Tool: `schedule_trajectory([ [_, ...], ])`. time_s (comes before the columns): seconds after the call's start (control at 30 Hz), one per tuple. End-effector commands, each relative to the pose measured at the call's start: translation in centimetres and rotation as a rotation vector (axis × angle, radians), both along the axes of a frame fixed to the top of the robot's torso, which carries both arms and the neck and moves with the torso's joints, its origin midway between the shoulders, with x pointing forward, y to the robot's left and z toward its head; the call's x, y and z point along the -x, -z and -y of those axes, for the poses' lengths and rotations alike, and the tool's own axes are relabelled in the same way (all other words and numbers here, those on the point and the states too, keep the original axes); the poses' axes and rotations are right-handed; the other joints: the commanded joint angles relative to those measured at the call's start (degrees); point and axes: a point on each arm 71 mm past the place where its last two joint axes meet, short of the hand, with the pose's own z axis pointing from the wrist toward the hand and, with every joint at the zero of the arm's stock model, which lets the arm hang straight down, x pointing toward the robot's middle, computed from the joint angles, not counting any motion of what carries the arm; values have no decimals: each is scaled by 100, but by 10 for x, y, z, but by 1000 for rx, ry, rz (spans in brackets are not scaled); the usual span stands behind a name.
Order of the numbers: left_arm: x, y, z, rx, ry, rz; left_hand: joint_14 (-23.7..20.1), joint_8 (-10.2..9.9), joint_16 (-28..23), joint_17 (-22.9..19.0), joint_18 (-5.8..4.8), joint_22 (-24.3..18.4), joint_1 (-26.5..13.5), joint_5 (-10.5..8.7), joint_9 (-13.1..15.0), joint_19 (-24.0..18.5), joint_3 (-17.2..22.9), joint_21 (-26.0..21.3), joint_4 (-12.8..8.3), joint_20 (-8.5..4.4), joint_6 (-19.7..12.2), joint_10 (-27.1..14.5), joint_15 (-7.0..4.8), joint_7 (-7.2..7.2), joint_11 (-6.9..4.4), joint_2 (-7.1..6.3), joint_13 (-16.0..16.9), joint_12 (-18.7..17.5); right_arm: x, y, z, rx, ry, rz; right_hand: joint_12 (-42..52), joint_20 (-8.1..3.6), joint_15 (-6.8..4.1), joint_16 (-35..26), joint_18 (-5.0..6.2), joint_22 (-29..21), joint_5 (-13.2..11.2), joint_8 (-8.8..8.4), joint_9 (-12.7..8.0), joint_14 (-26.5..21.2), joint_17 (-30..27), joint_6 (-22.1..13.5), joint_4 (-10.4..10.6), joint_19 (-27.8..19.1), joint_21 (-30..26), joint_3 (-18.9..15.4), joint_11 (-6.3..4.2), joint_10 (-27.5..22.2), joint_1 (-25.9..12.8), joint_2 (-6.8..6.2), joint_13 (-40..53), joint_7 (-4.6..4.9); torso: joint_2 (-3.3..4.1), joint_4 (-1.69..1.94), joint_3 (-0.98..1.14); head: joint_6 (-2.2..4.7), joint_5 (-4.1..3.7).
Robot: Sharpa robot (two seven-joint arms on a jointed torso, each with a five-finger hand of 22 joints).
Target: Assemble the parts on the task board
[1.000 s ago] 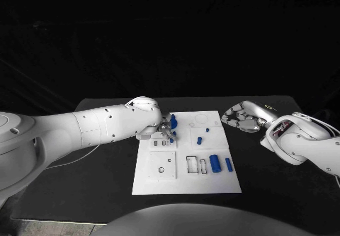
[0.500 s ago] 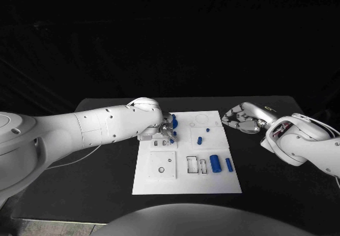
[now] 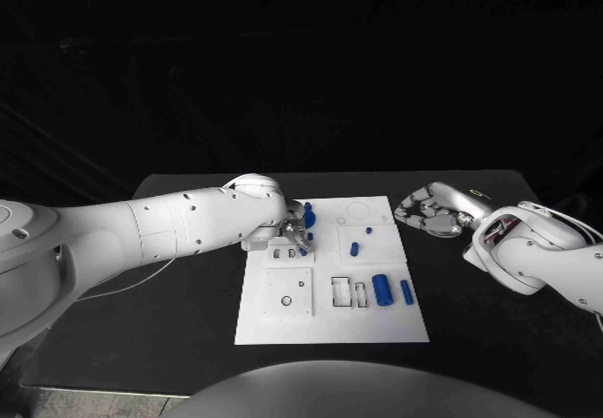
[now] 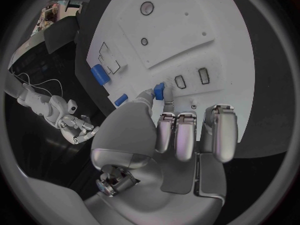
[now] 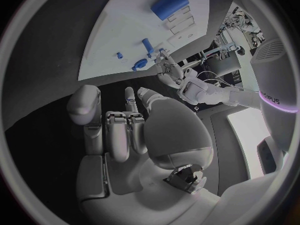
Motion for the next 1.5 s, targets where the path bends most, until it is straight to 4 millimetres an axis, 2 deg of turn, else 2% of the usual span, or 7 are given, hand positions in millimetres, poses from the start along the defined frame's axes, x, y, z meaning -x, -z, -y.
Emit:
schedule_trajectory([
  [0.03, 2, -1, -3, -1, -23, -2, 602, 87, 14, 1510, 26, 1297, -15, 89, 121, 120, 147, 2, -3, -52, 70, 397, -46, -46, -54, -70, 1404, -1, 0, 2, 1, 10, 6, -18, 22, 12, 34, -34, 23, 649, 37, -39, 11, 436, 693, -24, 3, -25, -51, 43, 47, 600, 61, -15, 1507, 5, -5, 4, 1, 1, 25],
  [0.3, 8, -2, -17, 12, -100, -31, 602, 58, 14, 1510, 35, 1284, -30, 314, 286, 94, 571, -31, -56, -76, 6, 358, -67, -50, -68, -192, 1382, -45, 0, 4, 2, 13, 7, -32, 22, 14, 36, -50, 31, 634, 46, -42, 23, 428, 659, -28, -13, -39, -117, 66, 51, 600, 97, -6, 1507, 9, 1, 4, 0, 1, 55],
  [0.5, 12, -2, -32, 8, -166, -22, 602, 32, 14, 1510, 37, 1280, -46, 347, 313, 86, 692, -43, -77, -76, -14, 346, -70, -42, -65, -226, 1375, -59, -1, 6, 1, 19, 6, -45, 22, 14, 36, -51, 30, 635, 53, -39, 32, 428, 657, -24, -23, -39, -114, 79, 50, 600, 117, 0, 1507, 7, -6, 0, 1, 1, 77],
  [0.7, 13, -4, -43, 19, -232, 21, 602, -29, 14, 1510, 60, 1248, -102, 548, 385, 21, 967, -123, -124, -71, -98, 249, -62, -12, -45, -297, 1320, -165, -1, 7, -1, 20, 2, -55, -8, 14, 35, -56, 33, 631, 56, -41, 35, 425, 645, -27, -25, -42, -132, 84, 49, 575, 125, 3, 1474, 10, -6, 1, 2, 1, 106],
  [0.83, 17, -6, -46, 31, -265, 46, 602, -30, 14, 1510, 54, 1256, -140, 576, 407, 43, 1027, -103, -125, -70, -84, 262, -60, -8, -44, -320, 1325, -153, -1, 8, -2, 20, 0, -60, -16, 14, 35, -57, 33, 630, 55, -43, 37, 425, 643, -29, -20, -43, -137, 85, 50, 568, 122, 5, 1465, 12, 4, -5, -3, 1, 113],
  [1.0, 23, -6, -46, 55, -285, 66, 602, -23, 14, 1510, 52, 1259, -157, 592, 428, 52, 1078, -96, -136, -70, -65, 271, -63, -13, -48, -337, 1328, -146, 0, 9, -2, 21, 0, -66, -27, 14, 36, -58, 33, 630, 53, -45, 37, 424, 641, -33, -18, -43, -137, 86, 51, 558, 122, 6, 1452, 13, -2, -4, 1, 1, 122],
  [1.5, 39, 8, -43, 82, -296, 57, 602, -33, 14, 1510, 55, 1255, -226, 524, 457, 48, 1152, -107, -118, -70, -60, 258, -62, -7, -44, -350, 1320, -161, 2, 14, -1, 24, 2, -80, -54, 15, 37, -63, 37, 625, 57, -52, 41, 422, 632, -44, -23, -46, -163, 93, 53, 536, 133, 6, 1423, 13, 8, -4, -1, 1, 100],
])
